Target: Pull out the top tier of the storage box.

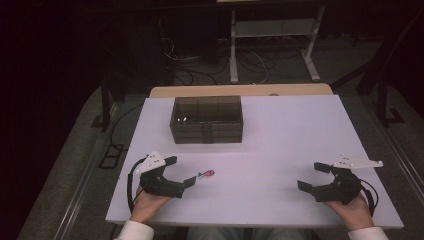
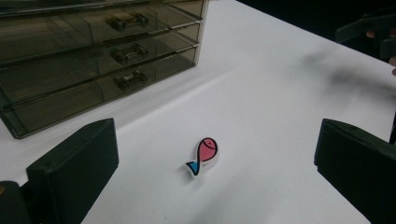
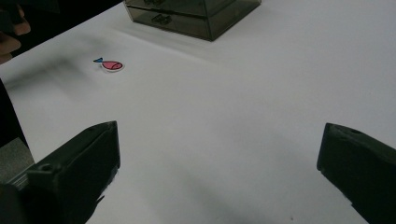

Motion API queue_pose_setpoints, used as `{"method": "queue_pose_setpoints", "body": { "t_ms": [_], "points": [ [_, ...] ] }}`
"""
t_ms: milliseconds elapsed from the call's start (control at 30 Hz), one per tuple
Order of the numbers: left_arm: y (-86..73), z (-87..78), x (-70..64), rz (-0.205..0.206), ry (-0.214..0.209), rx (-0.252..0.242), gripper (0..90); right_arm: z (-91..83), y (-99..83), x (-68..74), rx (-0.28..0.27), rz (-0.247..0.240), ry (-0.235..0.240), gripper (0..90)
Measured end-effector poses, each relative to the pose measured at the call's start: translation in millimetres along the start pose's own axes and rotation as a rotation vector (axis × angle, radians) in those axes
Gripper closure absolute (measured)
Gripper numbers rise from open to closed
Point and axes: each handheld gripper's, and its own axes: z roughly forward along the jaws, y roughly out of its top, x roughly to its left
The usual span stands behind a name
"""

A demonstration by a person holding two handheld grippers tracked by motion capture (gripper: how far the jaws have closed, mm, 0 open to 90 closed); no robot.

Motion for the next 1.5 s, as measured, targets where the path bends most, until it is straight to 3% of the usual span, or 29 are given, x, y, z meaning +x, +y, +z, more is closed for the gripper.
{"method": "queue_pose_setpoints", "body": {
  "t_ms": [433,767,1067,1500],
  "points": [
    [6.7,6.1,-5.5,-0.005,-0.007,0.066,0.0,-0.1,-1.6,0.9,0.001,-0.004,0.000,0.0],
    [15.9,11.9,-1.2,-0.011,-0.011,0.085,0.0,0.4,-1.7,1.3,0.005,-0.002,-0.001,0.0],
    [24.7,12.0,4.2,-0.045,-0.023,0.084,0.0,0.5,-1.8,1.3,0.005,-0.002,-0.003,0.0],
    [39.3,16.0,8.8,-0.050,-0.023,0.100,0.0,0.5,-1.7,1.2,0.004,-0.002,-0.001,0.0]
  ]
}}
